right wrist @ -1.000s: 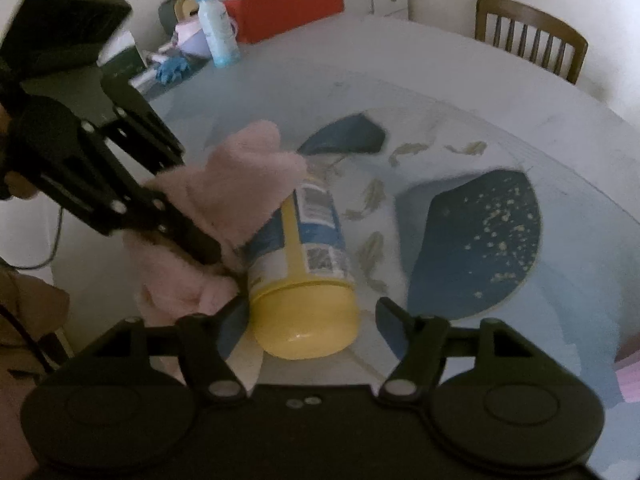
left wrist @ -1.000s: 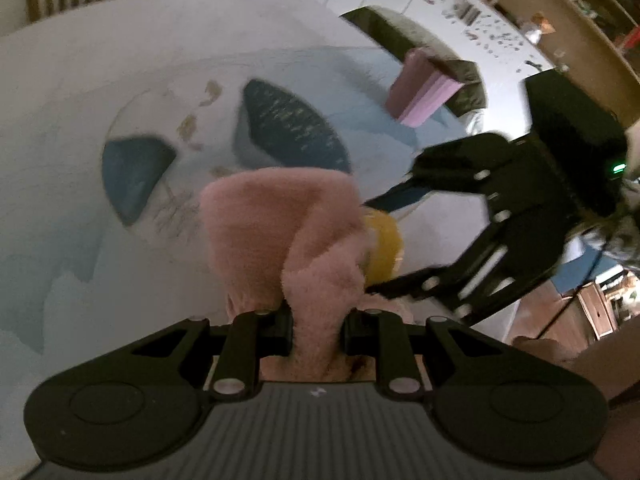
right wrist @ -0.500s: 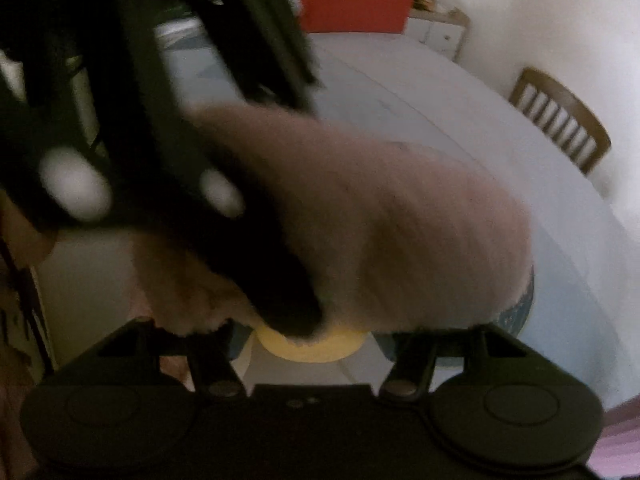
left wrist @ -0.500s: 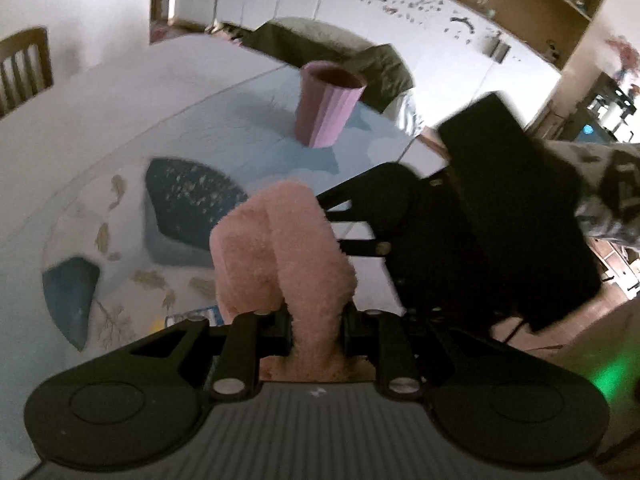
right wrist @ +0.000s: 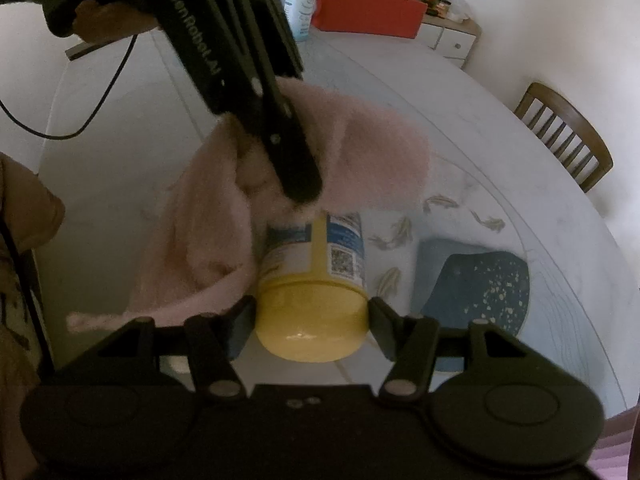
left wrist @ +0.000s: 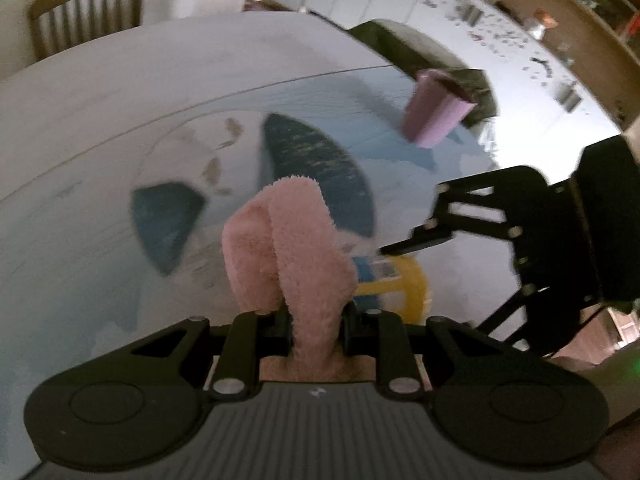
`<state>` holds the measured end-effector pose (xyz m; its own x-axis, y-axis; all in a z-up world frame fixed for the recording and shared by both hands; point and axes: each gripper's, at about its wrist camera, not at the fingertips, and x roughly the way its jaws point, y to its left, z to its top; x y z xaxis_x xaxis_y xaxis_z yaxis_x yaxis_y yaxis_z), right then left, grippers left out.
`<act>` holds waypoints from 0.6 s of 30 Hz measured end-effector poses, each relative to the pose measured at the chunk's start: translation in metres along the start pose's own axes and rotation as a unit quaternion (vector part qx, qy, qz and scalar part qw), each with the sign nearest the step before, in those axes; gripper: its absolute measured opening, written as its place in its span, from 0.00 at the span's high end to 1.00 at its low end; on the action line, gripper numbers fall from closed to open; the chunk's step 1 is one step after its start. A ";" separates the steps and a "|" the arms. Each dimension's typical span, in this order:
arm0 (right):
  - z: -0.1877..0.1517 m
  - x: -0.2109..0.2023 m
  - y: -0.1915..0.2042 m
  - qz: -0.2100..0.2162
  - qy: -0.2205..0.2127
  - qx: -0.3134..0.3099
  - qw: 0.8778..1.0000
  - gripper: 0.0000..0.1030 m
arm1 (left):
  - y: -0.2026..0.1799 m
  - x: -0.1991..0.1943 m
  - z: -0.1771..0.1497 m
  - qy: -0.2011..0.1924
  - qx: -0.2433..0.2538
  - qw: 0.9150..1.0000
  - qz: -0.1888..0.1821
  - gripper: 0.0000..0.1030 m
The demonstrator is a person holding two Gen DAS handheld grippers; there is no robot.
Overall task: Clean container
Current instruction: 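Rub the pink towel over the bottle label with the left tool while the right tool holds it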
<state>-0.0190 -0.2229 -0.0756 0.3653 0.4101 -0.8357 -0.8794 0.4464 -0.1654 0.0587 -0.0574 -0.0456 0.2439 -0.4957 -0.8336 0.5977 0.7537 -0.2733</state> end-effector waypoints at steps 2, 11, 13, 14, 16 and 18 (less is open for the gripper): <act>0.000 0.001 0.000 0.000 0.002 -0.003 1.000 0.41 | 0.008 0.001 -0.004 0.003 -0.012 1.000 0.002 0.81; -0.003 -0.001 0.000 -0.004 0.007 -0.008 1.000 0.41 | -0.001 -0.014 -0.012 0.005 0.027 0.999 0.034 0.81; -0.002 0.000 -0.001 -0.006 0.006 -0.006 1.000 0.41 | -0.012 -0.019 -0.008 -0.003 0.043 0.999 0.018 0.80; -0.002 0.001 -0.002 -0.007 0.006 -0.006 1.000 0.41 | -0.019 -0.021 -0.006 -0.008 0.053 0.999 0.009 0.80; -0.001 0.002 -0.003 -0.008 0.006 -0.008 1.000 0.41 | -0.033 -0.027 -0.001 -0.021 0.071 0.997 -0.013 0.80; -0.001 0.003 -0.004 -0.009 0.006 -0.010 1.000 0.41 | -0.046 -0.028 0.005 -0.027 0.081 0.996 -0.030 0.80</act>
<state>-0.0151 -0.2238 -0.0775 0.3773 0.3919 -0.8391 -0.8786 0.4380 -0.1905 0.0280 -0.0804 -0.0077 0.2434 -0.5633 -0.7896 0.7260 0.6457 -0.2368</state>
